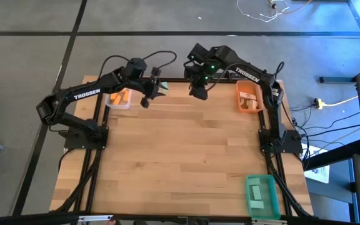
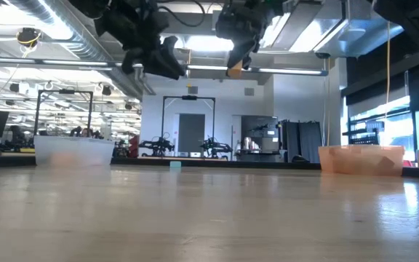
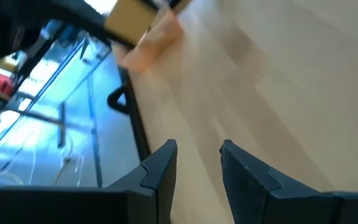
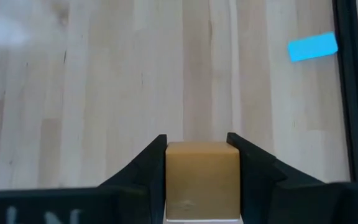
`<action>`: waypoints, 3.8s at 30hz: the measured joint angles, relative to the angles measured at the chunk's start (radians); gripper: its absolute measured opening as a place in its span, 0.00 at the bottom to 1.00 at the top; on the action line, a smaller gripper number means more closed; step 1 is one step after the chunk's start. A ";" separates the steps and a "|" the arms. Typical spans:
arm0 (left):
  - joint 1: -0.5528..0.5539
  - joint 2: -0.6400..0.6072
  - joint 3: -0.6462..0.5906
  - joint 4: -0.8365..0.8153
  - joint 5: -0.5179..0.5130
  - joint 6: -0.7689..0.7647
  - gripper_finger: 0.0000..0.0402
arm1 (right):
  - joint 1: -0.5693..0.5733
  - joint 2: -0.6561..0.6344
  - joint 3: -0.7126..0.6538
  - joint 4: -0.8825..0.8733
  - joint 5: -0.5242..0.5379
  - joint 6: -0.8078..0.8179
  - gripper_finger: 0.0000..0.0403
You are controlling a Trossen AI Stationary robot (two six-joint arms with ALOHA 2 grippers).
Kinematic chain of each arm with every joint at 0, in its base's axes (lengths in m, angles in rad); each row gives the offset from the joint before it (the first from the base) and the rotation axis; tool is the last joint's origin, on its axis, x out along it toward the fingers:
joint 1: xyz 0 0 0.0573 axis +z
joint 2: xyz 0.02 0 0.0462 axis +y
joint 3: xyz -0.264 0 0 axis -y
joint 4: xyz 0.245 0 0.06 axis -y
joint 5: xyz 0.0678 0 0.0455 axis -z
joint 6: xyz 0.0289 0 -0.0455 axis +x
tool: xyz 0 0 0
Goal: Sort & place blocks by color
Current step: Put the orange block into the transparent bin
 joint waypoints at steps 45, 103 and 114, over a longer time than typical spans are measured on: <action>-0.052 0.001 0.000 0.000 -0.264 -0.027 0.29 | 0.000 0.002 0.000 -0.018 0.000 -0.066 0.33; -0.062 0.001 0.000 -0.002 -0.391 0.148 0.63 | 0.002 0.002 0.000 0.007 -0.053 -0.069 0.33; -0.076 0.001 0.000 -0.007 -0.200 -0.077 0.63 | 0.002 0.002 -0.001 0.030 -0.052 -0.069 0.33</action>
